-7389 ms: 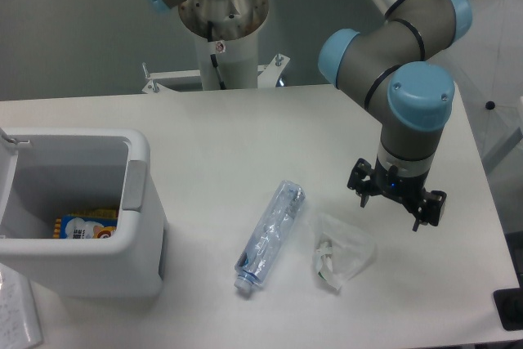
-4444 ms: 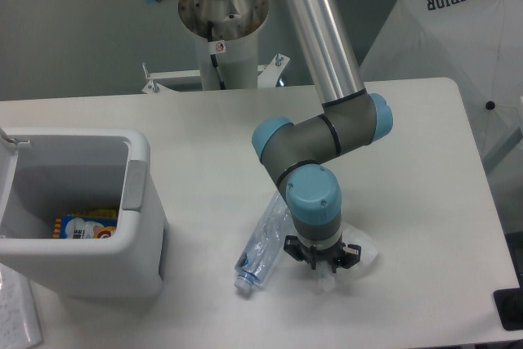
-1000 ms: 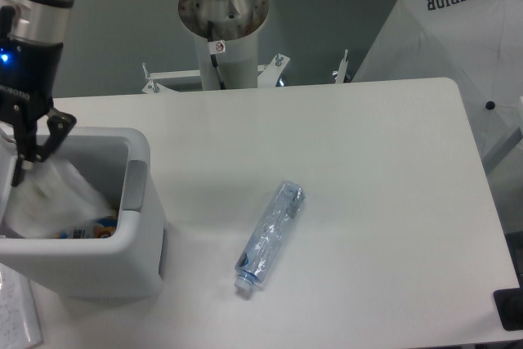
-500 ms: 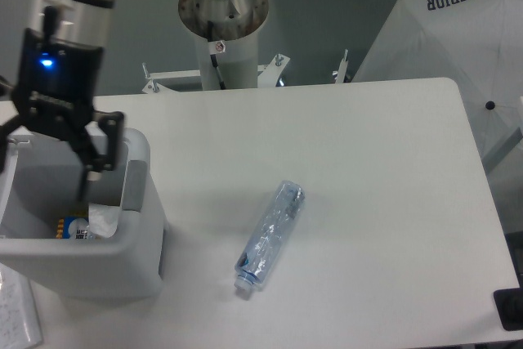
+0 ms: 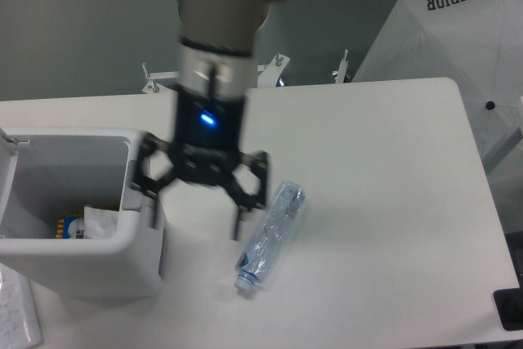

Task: Place the trash in the trash can
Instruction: 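Raise the gripper from the bin and move it over the water bottle, then lower the gripper along the clear water bottle and align with it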

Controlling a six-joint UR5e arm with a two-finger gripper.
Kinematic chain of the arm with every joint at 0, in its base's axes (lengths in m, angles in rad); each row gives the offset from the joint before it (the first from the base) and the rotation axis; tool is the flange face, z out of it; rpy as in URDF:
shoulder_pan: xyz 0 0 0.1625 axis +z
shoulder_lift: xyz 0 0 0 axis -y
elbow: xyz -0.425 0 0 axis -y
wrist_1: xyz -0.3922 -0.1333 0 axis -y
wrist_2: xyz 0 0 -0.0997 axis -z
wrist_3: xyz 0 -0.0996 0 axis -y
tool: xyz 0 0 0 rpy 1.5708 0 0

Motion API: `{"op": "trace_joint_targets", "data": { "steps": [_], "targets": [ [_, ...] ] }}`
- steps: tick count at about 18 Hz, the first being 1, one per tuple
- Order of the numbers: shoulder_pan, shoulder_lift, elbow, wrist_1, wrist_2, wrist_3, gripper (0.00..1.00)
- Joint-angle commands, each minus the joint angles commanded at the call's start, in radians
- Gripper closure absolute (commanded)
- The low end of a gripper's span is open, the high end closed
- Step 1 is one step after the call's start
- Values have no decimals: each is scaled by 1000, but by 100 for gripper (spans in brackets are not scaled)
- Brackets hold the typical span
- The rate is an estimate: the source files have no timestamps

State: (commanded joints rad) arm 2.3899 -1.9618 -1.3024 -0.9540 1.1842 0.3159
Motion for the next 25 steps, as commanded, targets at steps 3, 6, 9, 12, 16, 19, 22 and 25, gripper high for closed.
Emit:
{"op": "trace_joint_targets", "data": {
  "steps": [3,6,9,12,16,19,22,25],
  "targets": [
    [-3,-57,46,-74,3,9,0],
    [-3,-100,77,-133,9,37,0],
    [-5,-127,78,-189,12,107,0],
    [-9,-176,86,-239,60,147,0],
    [-18,-203,84,-272,101,210,0],
    [-18,-209,83,-356,127,262,0],
    [-29,-223,77,-365,170,304,0],
    [-37,-243,84,-364,176,319,0]
  ]
}}
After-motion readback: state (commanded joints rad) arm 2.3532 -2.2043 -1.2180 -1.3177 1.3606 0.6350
